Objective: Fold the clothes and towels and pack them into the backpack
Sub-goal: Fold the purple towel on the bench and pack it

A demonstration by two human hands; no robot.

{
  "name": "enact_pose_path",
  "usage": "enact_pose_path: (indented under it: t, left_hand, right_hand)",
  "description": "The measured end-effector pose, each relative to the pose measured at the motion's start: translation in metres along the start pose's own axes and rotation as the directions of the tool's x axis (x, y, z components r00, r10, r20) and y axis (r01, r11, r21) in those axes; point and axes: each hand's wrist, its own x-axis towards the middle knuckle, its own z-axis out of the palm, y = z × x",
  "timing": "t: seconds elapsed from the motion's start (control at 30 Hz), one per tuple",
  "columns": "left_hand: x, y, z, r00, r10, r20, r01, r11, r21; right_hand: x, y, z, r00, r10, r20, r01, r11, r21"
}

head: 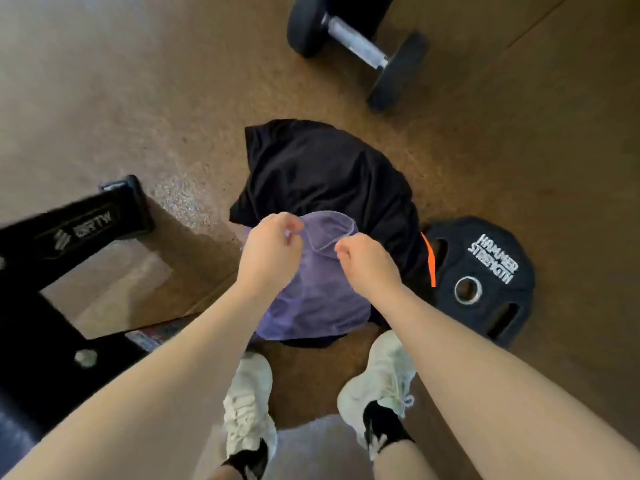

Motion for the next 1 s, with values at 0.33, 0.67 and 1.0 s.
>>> enact_pose_path:
  t: [0.33,0.67,1.0]
  left_hand:
    - [0.026,-0.046,0.043,0.995,-0.091,-0.036,0.089,0.995,-0.054]
    - [-0.138,0.082,-0.137,0.943,0.269,0.196,-0.272,0.962,-0.012]
    - [-0.296,0.158,-0.276,0.729,0.667,0.155,-0.672,0.74,-0.024]
  right_hand:
    - [0.046,0.028,0.043,0.94,-0.34,0.005,0.309,0.846,-0.434]
    - [-0.191,-0.091,-0.175,0.853,-0.522,0.003,0.521,0.851,-0.06]
    - [-0.356,-0.174,-0.31,0.65,-0.734,-0.196,0.711,0.679,-0.183]
